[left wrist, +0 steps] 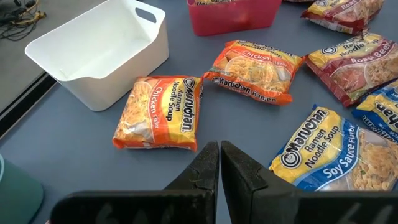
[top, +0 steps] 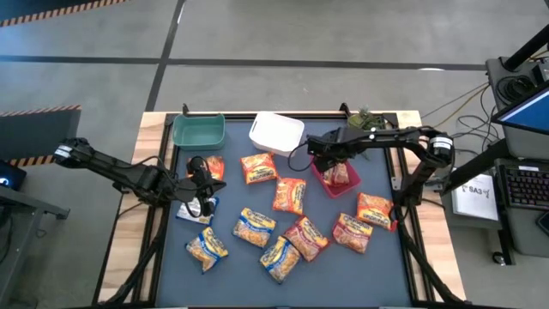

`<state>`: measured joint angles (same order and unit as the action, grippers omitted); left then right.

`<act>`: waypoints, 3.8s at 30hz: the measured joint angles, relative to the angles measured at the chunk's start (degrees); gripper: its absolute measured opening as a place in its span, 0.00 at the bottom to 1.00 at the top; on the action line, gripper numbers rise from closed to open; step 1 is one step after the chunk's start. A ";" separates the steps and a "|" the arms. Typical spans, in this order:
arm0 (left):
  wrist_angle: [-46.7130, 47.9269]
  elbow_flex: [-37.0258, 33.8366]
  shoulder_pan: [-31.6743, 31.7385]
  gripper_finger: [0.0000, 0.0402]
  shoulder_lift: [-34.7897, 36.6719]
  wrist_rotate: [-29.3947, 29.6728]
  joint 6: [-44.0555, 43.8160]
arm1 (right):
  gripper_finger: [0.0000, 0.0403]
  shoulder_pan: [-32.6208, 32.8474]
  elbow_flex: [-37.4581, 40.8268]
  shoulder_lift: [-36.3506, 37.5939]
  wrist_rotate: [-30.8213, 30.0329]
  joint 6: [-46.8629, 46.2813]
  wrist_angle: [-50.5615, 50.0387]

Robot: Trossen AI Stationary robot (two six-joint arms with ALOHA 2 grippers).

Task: Sort Maruchan noodles
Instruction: Put the red noodle pack into the pink bin

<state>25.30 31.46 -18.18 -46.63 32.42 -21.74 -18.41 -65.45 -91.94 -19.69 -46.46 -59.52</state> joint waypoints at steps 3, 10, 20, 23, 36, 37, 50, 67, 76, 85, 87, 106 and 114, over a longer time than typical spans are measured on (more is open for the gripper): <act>0.00 0.00 -0.01 0.00 0.00 0.00 0.00 | 0.40 0.00 0.38 -0.07 0.22 0.00 1.27; -0.01 0.00 0.01 0.00 0.00 0.11 0.00 | 0.24 0.00 0.39 -0.07 0.33 -0.45 1.37; -0.01 0.00 -0.01 0.00 0.00 0.11 0.00 | 0.03 0.03 0.36 -0.04 0.41 -0.46 1.54; -0.01 -0.02 0.00 0.00 0.00 0.11 0.01 | 0.02 0.40 -0.25 0.45 0.07 -0.27 1.45; -0.02 -0.04 0.01 0.00 0.00 0.09 0.02 | 0.02 12.03 -0.16 6.77 -10.44 -5.50 1.96; -0.02 -0.04 -0.01 0.00 0.00 0.09 0.02 | 0.02 12.89 0.19 7.12 -10.40 -6.74 1.96; -0.28 -0.07 0.00 0.00 0.00 0.07 -0.26 | 0.03 11.80 5.37 7.54 -11.36 -9.46 8.58; -0.26 -0.07 -0.01 0.00 0.00 0.06 0.00 | 0.34 3.93 4.85 5.54 -7.27 -5.31 9.58; -0.32 -0.11 0.01 0.00 0.00 0.05 0.00 | 0.50 2.97 4.85 2.99 -5.76 -2.91 15.20; -0.33 -0.11 -0.01 0.00 0.00 0.06 0.02 | 0.51 1.75 4.85 -1.18 -6.47 -3.25 15.59; -0.35 -0.11 0.01 0.00 0.00 0.06 0.02 | 0.50 1.75 4.85 -2.17 -7.17 -3.28 15.75; -0.35 -0.11 -0.01 0.00 0.00 0.05 0.22 | 0.02 3.17 4.76 0.07 -7.27 -2.10 16.18; -0.35 -0.11 -0.01 0.00 0.00 0.07 0.22 | 0.02 7.62 4.70 6.99 -4.19 -2.59 13.31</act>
<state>24.95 31.35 -18.20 -46.63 32.49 -21.52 -10.79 -60.75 -84.95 -23.88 -49.05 -46.21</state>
